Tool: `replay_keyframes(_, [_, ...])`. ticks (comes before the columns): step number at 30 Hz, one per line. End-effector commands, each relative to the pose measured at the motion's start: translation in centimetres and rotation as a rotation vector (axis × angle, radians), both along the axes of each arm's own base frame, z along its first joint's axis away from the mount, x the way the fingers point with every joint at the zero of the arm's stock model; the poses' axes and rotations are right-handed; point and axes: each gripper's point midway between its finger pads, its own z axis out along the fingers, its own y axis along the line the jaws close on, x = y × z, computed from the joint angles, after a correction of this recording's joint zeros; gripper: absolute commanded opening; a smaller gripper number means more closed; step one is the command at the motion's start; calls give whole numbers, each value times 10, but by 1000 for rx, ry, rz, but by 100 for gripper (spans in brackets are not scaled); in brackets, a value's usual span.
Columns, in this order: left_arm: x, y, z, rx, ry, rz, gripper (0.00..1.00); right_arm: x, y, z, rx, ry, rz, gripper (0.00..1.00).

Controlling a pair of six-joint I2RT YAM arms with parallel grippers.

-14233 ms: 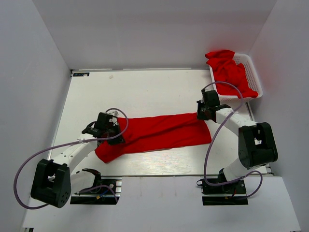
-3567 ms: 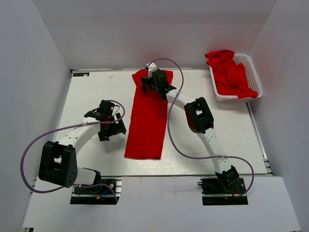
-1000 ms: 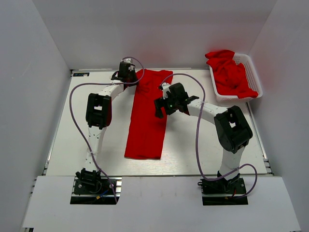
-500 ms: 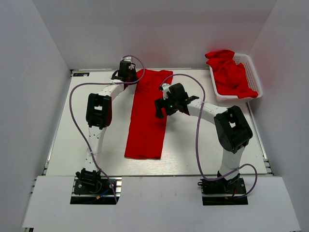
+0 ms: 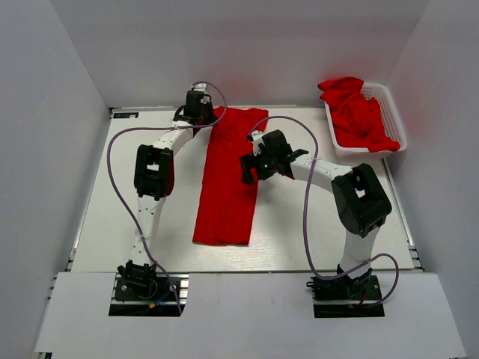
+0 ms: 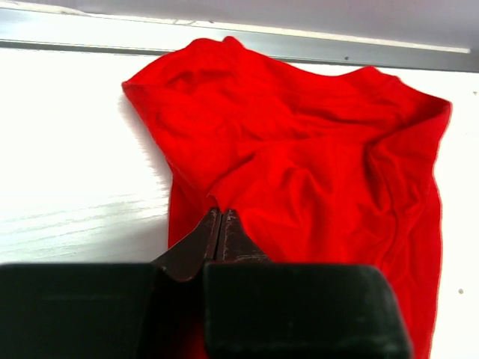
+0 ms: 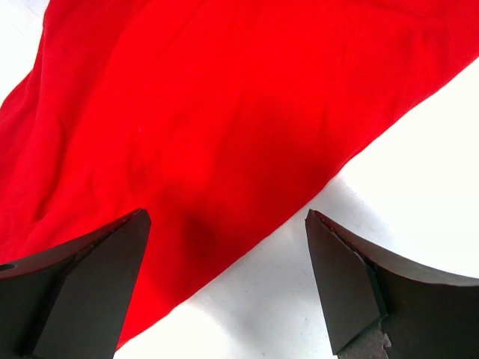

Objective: Fold and stack the t-shirts
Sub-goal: Rotate the tshirt 90 degrees

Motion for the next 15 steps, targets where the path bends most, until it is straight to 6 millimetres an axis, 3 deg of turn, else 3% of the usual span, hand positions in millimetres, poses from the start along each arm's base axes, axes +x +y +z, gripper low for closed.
replay_keyframes(1, [8,8,81,31,-140,33,10,-1,1,0,14,7,2,90])
replay_keyframes(8, [3,18,67,73,-96,67,11,-3,-1,-2,7,13,4,90])
replay_keyframes(13, [1,23,70,93,-99,81,28,-3,-1,-2,9,15,4,90])
replay_keyframes(15, [2,20,72,85,-107,71,29,-4,-1,-3,9,18,7,90])
